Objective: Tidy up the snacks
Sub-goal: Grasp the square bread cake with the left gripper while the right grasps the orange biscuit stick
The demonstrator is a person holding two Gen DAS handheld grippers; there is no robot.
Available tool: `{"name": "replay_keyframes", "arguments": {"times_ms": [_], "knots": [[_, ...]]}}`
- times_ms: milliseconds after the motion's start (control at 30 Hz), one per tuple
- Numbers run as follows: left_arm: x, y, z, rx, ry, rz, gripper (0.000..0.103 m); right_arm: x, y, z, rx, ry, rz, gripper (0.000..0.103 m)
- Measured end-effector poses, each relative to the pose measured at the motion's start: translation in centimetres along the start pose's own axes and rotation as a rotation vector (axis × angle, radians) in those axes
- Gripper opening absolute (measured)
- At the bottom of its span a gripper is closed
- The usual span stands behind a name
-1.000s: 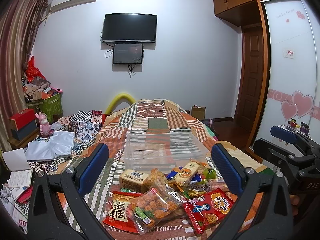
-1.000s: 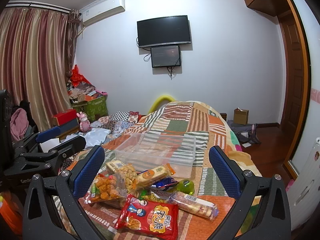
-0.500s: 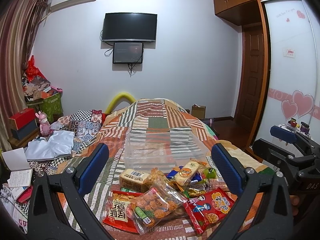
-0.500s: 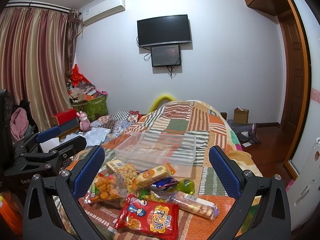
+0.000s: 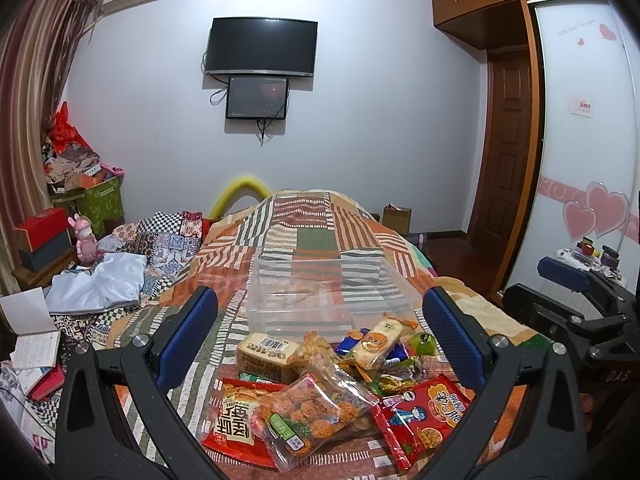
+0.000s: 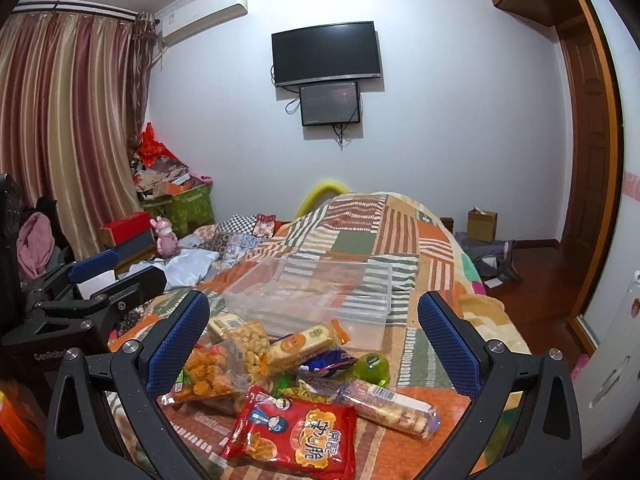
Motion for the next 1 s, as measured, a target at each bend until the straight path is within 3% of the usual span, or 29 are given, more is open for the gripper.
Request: {"name": "replay_keyframes", "arguments": {"times_ms": [200, 400, 633, 800, 1000], "knots": [[-0.8, -0.9, 2.4, 0.001, -0.063, 0.002, 0.103, -0.9, 0.9, 2.3, -0.006, -0.073, 0.009, 0.103], [-2.6, -2.2, 6.4, 0.007, -0.179, -0.004, 0.103, -2.4, 2.3, 5.1, -0.031, -0.165, 0.032, 0.103], [-4.2, -4.6, 10.8, 0.025, -0.296, -0.031, 0.103, -4.1, 3.0, 8.3, 0.013, -0.285, 0.082, 0.103], [-4.9, -6.3, 13.2, 0.037, -0.374, -0.035, 0.093, -4.3, 2.6, 9.6, 0.045, -0.322, 0.09, 0.103], [-5.2, -8.4, 14.8, 0.053, -0.418, -0.042, 0.089, -4.0, 2.1, 11.3, 0.053, -0.356, 0.07, 0.093]]}}
Point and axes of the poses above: each gripper's, at about its wrist camera, not at the fingertips, and z roughly the way its jaws point, y to its right, x to its top, the point moved 7 cm from there along z, roughly the way its jaws point, and after that the axes turned 10 degrees about -y, right-handed, at the moved point
